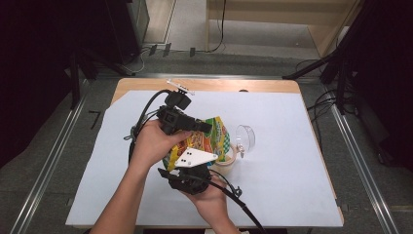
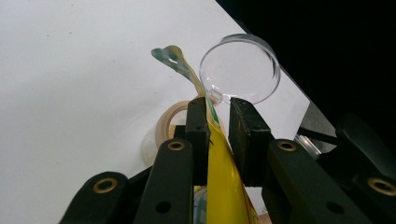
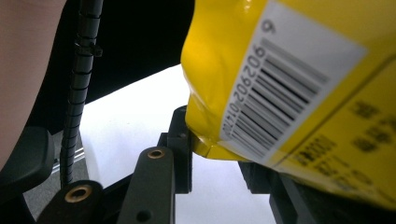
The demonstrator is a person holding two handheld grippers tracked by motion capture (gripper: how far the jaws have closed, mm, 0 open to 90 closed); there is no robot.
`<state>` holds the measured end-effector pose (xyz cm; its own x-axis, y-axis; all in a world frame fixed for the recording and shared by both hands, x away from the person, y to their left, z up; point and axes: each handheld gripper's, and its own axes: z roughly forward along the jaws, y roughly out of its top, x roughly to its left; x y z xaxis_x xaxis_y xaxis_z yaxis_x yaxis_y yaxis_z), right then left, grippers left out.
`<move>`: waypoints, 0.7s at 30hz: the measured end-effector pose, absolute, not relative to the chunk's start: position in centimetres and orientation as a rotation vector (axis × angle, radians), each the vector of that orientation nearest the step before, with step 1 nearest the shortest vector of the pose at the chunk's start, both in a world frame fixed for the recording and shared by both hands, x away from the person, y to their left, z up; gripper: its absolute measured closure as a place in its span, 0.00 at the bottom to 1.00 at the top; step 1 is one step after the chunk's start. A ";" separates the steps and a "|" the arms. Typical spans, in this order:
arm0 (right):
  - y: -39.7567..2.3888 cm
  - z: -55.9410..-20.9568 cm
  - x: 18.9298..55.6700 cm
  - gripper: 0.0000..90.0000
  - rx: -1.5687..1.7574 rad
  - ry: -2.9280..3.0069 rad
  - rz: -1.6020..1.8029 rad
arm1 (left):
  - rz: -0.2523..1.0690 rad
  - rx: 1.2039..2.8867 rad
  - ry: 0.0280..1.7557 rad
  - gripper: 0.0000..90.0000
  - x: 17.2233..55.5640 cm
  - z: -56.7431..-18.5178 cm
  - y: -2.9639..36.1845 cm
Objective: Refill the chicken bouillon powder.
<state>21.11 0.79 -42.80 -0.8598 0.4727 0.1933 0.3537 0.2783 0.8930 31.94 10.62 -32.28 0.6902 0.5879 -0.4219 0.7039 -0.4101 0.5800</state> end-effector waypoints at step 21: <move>0.8 -42.8 21.1 0.78 0.790 2.420 1.642 | -0.198 2.126 0.988 0.87 32.0 -32.4 10.6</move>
<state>21.08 0.75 -42.77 -0.8580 0.4763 0.1921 0.3545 0.2786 0.8926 32.02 10.59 -32.38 0.6872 0.5873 -0.4275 0.7067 -0.4041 0.5807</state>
